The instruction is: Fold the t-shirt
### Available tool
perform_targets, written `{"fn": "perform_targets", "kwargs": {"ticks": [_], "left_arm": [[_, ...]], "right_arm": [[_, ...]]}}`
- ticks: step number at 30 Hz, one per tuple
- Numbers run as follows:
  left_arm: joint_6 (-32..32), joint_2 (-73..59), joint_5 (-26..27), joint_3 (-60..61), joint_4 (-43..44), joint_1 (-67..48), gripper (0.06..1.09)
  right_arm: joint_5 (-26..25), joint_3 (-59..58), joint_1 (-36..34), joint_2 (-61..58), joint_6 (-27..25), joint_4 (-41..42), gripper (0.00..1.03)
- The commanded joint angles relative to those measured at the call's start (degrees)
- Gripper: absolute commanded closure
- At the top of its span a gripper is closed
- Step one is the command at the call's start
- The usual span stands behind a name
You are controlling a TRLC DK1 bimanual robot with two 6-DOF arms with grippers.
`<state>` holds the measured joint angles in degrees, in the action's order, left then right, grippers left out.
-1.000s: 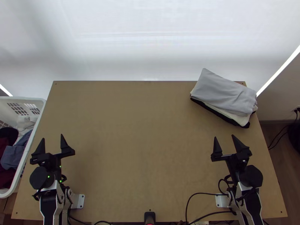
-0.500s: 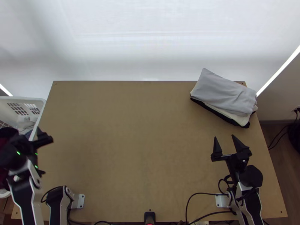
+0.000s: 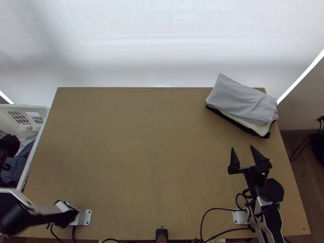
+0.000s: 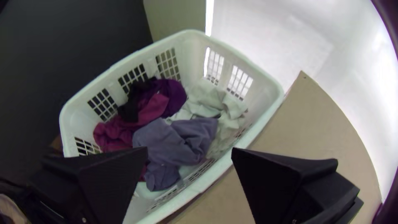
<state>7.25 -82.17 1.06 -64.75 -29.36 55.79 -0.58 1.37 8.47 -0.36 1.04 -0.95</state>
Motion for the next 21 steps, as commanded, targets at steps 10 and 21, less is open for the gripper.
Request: {"fn": "perform_targets", "kwargs": {"ticks": [10, 21], "left_arm": [[-1.1, -34.8, 0.3, -22.3, -7.3, 7.9, 0.11], [3.0, -54.7, 0.3, -38.9, -4.0, 8.5, 0.11]], "right_arm": [[-0.3, -0.8, 0.0, 0.4, -0.4, 0.2, 0.04], [-0.3, -0.8, 0.0, 0.4, -0.4, 0.2, 0.04]]}}
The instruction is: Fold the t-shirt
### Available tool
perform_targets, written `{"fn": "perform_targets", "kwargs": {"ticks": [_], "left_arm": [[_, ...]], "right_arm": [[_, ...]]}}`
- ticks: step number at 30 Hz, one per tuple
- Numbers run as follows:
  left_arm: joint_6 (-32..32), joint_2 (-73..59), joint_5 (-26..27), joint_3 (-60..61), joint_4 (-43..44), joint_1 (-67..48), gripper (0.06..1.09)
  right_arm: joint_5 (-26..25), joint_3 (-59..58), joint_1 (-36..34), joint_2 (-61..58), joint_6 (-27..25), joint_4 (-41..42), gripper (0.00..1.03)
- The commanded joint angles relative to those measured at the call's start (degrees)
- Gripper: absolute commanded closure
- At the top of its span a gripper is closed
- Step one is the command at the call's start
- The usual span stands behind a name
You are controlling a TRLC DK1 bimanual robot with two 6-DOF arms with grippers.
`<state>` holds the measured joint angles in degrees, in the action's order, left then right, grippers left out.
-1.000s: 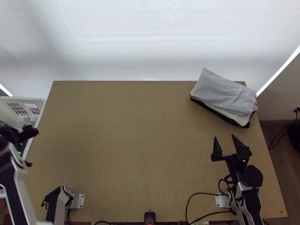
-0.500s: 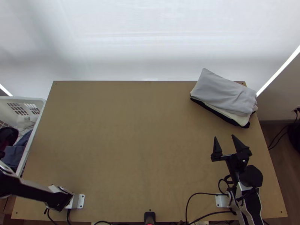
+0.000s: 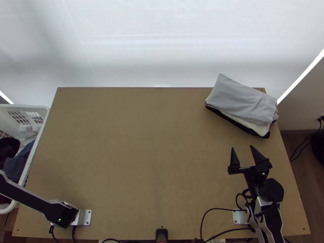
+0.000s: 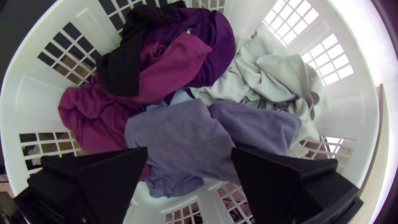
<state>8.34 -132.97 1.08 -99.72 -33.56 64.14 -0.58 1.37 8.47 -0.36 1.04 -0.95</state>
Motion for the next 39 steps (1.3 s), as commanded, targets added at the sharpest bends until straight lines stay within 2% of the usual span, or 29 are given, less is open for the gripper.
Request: {"fn": "perform_targets", "kwargs": {"ticks": [1, 8, 9, 10, 13, 17, 19, 27, 39], "left_arm": [[1.9, -5.4, 0.3, -5.5, 0.7, 0.1, 0.11], [2.6, -14.9, 0.2, -14.6, 0.4, -0.3, 0.12], [2.7, -15.2, 0.2, -14.9, 0.4, -0.4, 0.19], [2.7, -15.2, 0.2, -14.9, 0.6, -0.4, 0.33], [4.4, -14.2, 0.3, -14.9, 1.7, -0.8, 1.06], [6.0, -9.7, 0.6, -13.4, 0.7, -0.9, 1.05], [5.6, -6.9, 2.4, -13.1, 0.2, -0.9, 1.05], [0.8, 8.2, 10.2, -13.2, -3.4, -3.0, 1.05], [-6.4, 31.2, 13.0, -13.2, -4.7, -10.5, 1.05]], "right_arm": [[-0.3, -0.8, 0.0, 0.4, -0.4, 0.2, 0.04], [-0.3, -0.8, 0.0, 0.4, -0.4, 0.2, 0.04], [-0.3, -0.8, 0.0, 0.4, -0.4, 0.2, 0.04], [-0.3, -0.8, 0.0, 0.4, -0.4, 0.2, 0.04], [-0.3, -0.8, 0.0, 0.4, -0.4, 0.2, 0.04], [-0.3, -0.8, 0.0, 0.4, -0.4, 0.2, 0.04], [-0.3, -0.8, 0.0, 0.4, -0.4, 0.2, 0.04], [-0.3, -0.8, 0.0, 0.4, -0.4, 0.2, 0.04], [-0.3, -0.8, 0.0, 0.4, -0.4, 0.2, 0.04]]}}
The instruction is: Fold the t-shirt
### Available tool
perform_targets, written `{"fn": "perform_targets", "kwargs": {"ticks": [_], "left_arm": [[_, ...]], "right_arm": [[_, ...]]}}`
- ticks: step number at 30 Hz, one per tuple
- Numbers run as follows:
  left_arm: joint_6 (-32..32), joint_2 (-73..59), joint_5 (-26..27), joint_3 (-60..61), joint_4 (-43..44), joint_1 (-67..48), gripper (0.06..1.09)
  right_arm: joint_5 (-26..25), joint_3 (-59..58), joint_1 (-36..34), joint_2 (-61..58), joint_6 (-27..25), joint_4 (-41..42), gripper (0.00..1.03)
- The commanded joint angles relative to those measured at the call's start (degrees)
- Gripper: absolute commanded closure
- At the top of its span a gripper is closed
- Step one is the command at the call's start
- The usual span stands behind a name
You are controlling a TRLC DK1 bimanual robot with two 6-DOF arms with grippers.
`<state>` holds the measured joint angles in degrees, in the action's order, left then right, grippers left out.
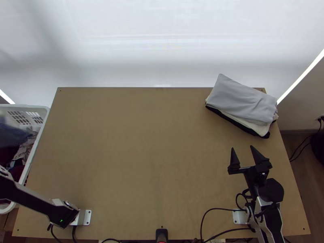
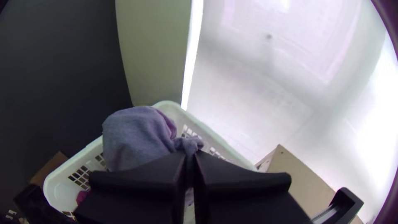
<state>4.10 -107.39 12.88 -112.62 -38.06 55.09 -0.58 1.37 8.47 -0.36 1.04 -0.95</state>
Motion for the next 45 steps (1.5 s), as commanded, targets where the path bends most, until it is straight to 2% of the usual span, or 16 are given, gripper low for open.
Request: {"fn": "perform_targets", "kwargs": {"ticks": [1, 10, 15, 21, 25, 29, 32, 38, 45], "left_arm": [[-2.6, 7.2, 1.2, -0.3, -0.3, -2.4, 1.05], [-5.1, 19.2, 1.6, 2.4, -4.0, -14.7, 1.05], [-7.1, 25.5, 1.1, 6.7, -5.4, -26.4, 1.05], [-9.5, 36.1, -2.3, 16.5, -4.7, -47.3, 1.05], [-12.6, 42.5, -8.3, 24.6, -0.1, -64.8, 1.05], [-18.3, 45.3, -13.5, 28.2, 6.1, -78.8, 1.05], [-22.6, 45.3, -13.9, 29.6, 8.8, -84.9, 1.05], [-21.0, 46.6, -14.1, 47.8, 13.5, -87.6, 1.05], [-8.8, 51.2, -12.4, 78.5, 17.7, -80.4, 1.05]], "right_arm": [[-0.3, -0.8, 0.0, 0.4, -0.4, 0.2, 0.04], [-0.3, -0.8, 0.0, 0.4, -0.4, 0.2, 0.04], [-0.3, -0.8, 0.0, 0.4, -0.4, 0.2, 0.04], [-0.3, -0.8, 0.0, 0.4, -0.4, 0.2, 0.04], [-0.3, -0.8, 0.0, 0.4, -0.4, 0.2, 0.04], [-0.3, -0.8, 0.0, 0.4, -0.4, 0.2, 0.04], [-0.3, -0.8, 0.0, 0.4, -0.4, 0.2, 0.04], [-0.3, -0.8, 0.0, 0.4, -0.4, 0.2, 0.04], [-0.3, -0.8, 0.0, 0.4, -0.4, 0.2, 0.04]]}}
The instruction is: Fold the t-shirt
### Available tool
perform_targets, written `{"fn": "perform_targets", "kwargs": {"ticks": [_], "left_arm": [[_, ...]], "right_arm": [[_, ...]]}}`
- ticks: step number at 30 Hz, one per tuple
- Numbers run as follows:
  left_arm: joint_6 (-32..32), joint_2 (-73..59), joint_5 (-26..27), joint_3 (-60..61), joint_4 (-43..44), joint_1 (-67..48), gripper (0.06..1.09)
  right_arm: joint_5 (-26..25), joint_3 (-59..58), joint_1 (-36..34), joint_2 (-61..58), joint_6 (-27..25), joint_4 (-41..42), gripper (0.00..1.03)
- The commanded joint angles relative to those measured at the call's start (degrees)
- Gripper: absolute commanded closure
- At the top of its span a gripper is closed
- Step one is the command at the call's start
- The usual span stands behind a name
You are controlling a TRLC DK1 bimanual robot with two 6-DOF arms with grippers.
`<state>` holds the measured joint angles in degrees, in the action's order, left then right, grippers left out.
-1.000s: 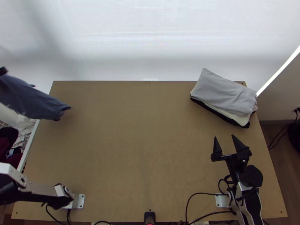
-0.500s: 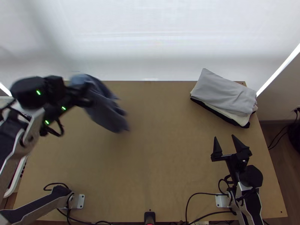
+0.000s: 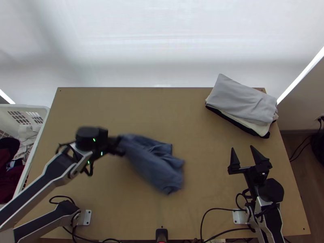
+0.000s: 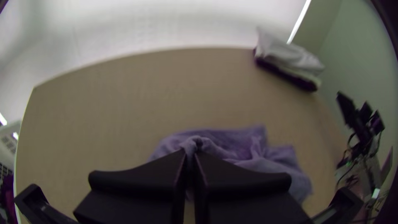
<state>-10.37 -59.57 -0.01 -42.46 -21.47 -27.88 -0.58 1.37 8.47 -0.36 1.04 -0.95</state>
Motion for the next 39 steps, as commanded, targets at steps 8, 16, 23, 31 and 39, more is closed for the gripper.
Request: {"fn": "perform_targets", "kwargs": {"ticks": [8, 16, 23, 31, 39], "left_arm": [[9.9, 21.5, 6.0, 19.8, -8.4, 5.7, 1.05], [10.0, 23.6, 6.1, 20.0, -7.4, 7.0, 0.44], [10.0, 11.6, 5.8, 6.6, -9.8, 14.0, 0.11], [10.1, 1.8, 6.0, -12.9, -18.5, 21.6, 0.11], [7.7, -7.1, 5.9, -27.7, -34.0, 27.8, 0.11]], "right_arm": [[-0.3, -0.8, 0.0, 0.4, -0.4, 0.2, 0.04], [-0.3, -0.8, 0.0, 0.4, -0.4, 0.2, 0.04], [-0.3, -0.8, 0.0, 0.4, -0.4, 0.2, 0.04], [-0.3, -0.8, 0.0, 0.4, -0.4, 0.2, 0.04], [-0.3, -0.8, 0.0, 0.4, -0.4, 0.2, 0.04]]}}
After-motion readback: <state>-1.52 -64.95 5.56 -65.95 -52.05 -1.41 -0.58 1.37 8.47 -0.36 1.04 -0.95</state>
